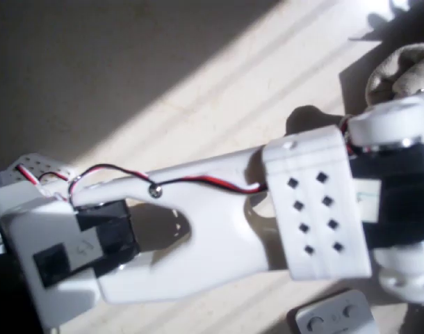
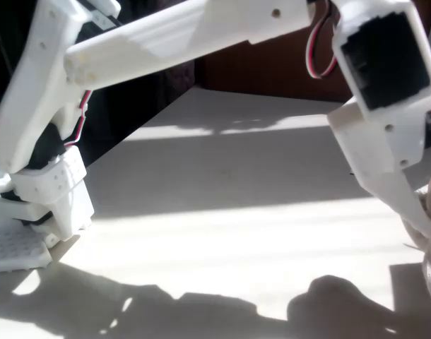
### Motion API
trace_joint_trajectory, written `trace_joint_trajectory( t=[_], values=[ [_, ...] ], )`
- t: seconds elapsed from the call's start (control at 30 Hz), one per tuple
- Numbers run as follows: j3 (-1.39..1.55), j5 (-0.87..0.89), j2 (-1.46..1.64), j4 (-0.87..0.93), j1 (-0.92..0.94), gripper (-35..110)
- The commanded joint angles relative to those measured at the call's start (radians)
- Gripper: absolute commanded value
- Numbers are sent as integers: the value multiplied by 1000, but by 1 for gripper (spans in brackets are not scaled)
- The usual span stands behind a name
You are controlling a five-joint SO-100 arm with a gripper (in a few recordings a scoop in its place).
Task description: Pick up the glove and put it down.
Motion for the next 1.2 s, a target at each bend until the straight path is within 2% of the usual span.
trace_joint_trajectory(
  t=[0.0,0.27,0.5,1.17],
  values=[
    [-44,-18,86,21,86,0],
    [-20,-20,46,25,193,0],
    [2,-71,-63,23,196,0],
    [2,-74,-256,21,222,0]
  ],
)
